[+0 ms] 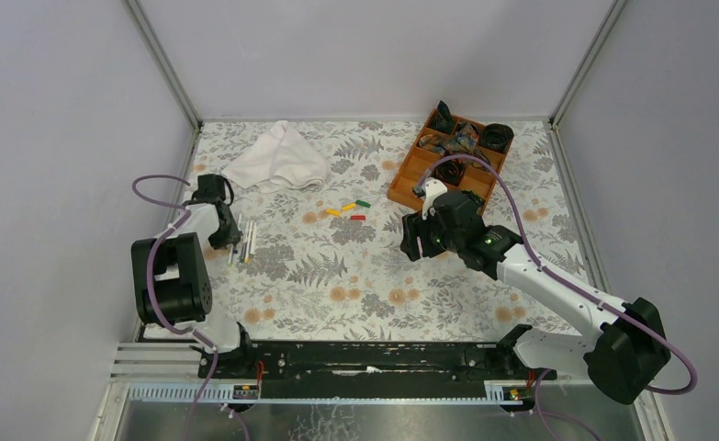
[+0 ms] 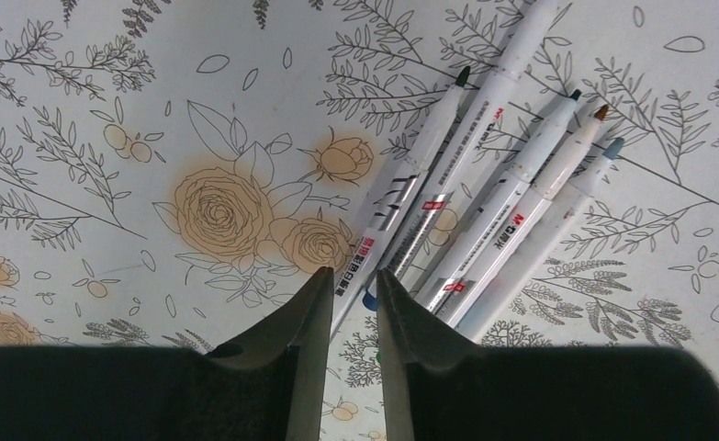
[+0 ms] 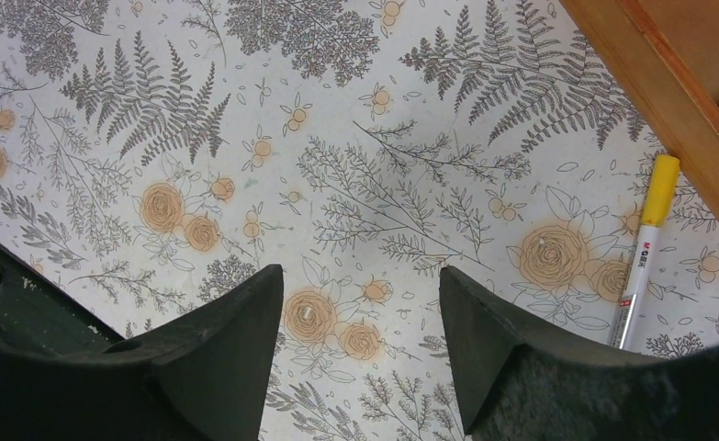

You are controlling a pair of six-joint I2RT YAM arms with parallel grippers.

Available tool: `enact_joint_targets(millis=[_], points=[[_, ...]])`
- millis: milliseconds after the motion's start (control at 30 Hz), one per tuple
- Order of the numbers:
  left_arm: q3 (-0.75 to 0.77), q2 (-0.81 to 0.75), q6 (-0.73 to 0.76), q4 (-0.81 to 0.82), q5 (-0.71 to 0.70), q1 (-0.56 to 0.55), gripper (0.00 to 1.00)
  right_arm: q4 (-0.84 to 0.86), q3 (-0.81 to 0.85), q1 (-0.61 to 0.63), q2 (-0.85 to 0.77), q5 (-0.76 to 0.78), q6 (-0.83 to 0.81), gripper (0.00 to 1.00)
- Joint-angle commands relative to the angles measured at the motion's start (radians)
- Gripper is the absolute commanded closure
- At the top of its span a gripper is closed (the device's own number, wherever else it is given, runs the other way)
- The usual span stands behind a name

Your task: Insert the pens into the pen caps

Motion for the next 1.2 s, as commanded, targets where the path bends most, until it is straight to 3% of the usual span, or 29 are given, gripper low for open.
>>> enact_joint_targets(millis=[0,733,1167], points=[[0.033,0.014,0.009,-0.008,-0.012,0.016,0.78,0.031,0.006,-0.003,-0.031,-0.015,0.013,0.31],[0.058,0.093,0.006,-0.024,-0.018,0.02,0.82,0.037,0.001,-0.003,-0.035,-0.046,0.031,0.31],[0.054,0.059,0.01,-0.025,-0.043,0.021,1.0,0.029,-0.005,-0.003,-0.056,-0.081,0.079,0.31]])
